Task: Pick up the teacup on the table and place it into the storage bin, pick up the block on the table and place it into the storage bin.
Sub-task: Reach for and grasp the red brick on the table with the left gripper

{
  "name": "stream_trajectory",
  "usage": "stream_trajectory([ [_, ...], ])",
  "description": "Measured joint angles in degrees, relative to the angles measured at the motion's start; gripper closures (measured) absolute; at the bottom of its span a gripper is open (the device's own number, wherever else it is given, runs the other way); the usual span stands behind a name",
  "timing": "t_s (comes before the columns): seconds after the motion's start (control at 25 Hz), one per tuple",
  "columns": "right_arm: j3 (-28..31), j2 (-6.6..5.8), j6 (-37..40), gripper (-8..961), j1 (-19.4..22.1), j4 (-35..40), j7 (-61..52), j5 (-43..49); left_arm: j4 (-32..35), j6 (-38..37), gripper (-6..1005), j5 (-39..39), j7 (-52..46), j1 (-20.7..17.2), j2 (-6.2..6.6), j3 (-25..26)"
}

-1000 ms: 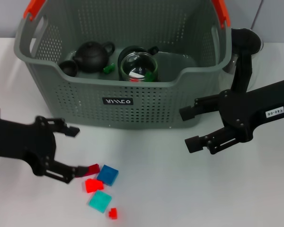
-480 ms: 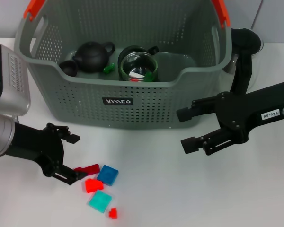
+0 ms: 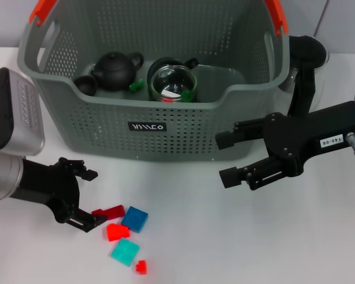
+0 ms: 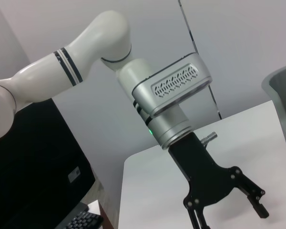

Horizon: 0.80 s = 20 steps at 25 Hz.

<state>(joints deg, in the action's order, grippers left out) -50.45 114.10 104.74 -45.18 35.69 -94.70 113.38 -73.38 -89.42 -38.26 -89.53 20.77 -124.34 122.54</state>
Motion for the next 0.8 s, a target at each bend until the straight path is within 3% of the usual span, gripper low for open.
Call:
stream_trajectory([
  [0.8, 1.4, 0.77, -2.4, 11, -0.7, 0.0, -0.2, -0.1, 1.5, 4.3, 73, 2.7, 5.3, 0.4, 0.09, -3.5],
])
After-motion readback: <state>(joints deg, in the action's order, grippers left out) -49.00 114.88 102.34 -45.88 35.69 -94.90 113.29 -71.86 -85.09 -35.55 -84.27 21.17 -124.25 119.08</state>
